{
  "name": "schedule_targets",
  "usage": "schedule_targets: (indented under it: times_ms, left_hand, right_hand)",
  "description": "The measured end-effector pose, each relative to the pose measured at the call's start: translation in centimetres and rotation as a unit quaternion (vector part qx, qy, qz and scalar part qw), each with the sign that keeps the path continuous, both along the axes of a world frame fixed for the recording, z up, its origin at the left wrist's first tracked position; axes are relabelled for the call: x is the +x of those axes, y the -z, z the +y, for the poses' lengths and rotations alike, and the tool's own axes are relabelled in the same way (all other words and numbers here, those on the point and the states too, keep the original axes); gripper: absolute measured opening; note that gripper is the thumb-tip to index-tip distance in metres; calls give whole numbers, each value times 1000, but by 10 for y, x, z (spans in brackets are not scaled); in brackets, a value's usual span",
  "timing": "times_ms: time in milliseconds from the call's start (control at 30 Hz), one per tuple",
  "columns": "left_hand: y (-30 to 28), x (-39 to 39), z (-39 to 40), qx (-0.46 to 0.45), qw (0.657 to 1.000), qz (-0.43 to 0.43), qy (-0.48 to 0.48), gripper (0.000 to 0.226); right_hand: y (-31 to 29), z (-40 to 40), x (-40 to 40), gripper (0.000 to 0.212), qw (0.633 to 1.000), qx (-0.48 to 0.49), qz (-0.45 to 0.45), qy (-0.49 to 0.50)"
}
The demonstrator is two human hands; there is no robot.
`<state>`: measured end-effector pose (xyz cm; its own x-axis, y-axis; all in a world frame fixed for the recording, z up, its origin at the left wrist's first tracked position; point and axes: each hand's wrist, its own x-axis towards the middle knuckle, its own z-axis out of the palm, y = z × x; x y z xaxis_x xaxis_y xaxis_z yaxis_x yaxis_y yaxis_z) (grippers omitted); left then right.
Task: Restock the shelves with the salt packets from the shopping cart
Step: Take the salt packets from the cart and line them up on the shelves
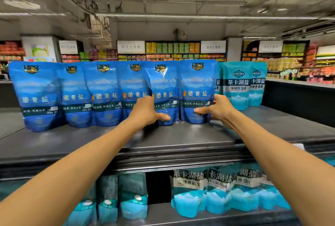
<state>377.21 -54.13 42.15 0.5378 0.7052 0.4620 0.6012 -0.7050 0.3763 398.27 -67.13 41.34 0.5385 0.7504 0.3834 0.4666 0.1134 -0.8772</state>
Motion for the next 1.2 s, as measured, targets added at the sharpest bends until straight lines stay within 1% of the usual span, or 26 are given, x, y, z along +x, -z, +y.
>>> schedule_targets:
  times_ms: [100, 200, 300, 400, 500, 567, 600, 633, 700, 733, 800, 833, 867, 933, 1000, 1033, 1133, 1200]
  left_hand:
    - [-6, 1, -3, 43, 997, 55, -34, 68]
    - [-13, -1, -7, 81, 987, 119, -73, 68]
    - [-14, -3, -13, 125, 974, 156, -109, 70]
    - [-10, -4, -16, 157, 964, 175, -123, 68]
    - [-2, -8, -14, 165, 964, 169, -119, 68]
    - [3, -14, -12, 171, 968, 149, -110, 69]
    - [5, -17, -13, 173, 970, 135, -108, 68]
    - [7, -21, -14, 176, 971, 119, -107, 67]
    - [9, -27, -21, 183, 975, 71, -101, 61]
    - [9, -31, -25, 184, 978, 35, -89, 56]
    - [7, -37, -40, 151, 986, -66, -26, 44]
    - [6, -39, -50, 116, 985, -123, 21, 37]
    - [6, -40, -62, 77, 978, -180, 67, 31]
    - [8, -42, -91, 17, 949, -277, 146, 20]
    - [16, -39, -123, -43, 914, -339, 220, 14]
    - [23, -35, -139, -81, 893, -363, 255, 13]
    - [50, -16, -184, -194, 827, -406, 337, 14]
    - [78, 2, -215, -252, 796, -396, 382, 14]
  right_hand:
    - [0, 7, 3, 43, 999, -13, -14, 35]
    - [1, 9, 5, 51, 998, -30, -29, 43]
    - [2, 6, 4, 54, 997, -39, -44, 56]
    - [2, 4, 3, 49, 997, -52, -28, 54]
    - [5, -1, 4, 44, 997, -63, 5, 51]
    - [6, -7, 5, 52, 996, -69, 6, 57]
    - [6, -10, 4, 59, 995, -76, 0, 60]
    - [6, -14, 3, 61, 995, -82, -5, 60]
    - [5, -24, 0, 53, 995, -82, -6, 59]
    - [4, -30, -1, 56, 995, -81, -5, 60]
    - [2, -45, -8, 71, 992, -83, -16, 89]
    - [3, -56, -14, 73, 991, -67, -29, 113]
    - [3, -67, -20, 67, 989, -37, -44, 133]
    - [7, -93, -36, 45, 987, 43, -55, 142]
    - [16, -123, -53, 22, 985, 113, -48, 122]
    - [23, -139, -59, 15, 983, 138, -46, 115]
    - [53, -188, -74, 2, 977, 171, -48, 118]
    - [79, -225, -80, 4, 973, 173, -46, 146]
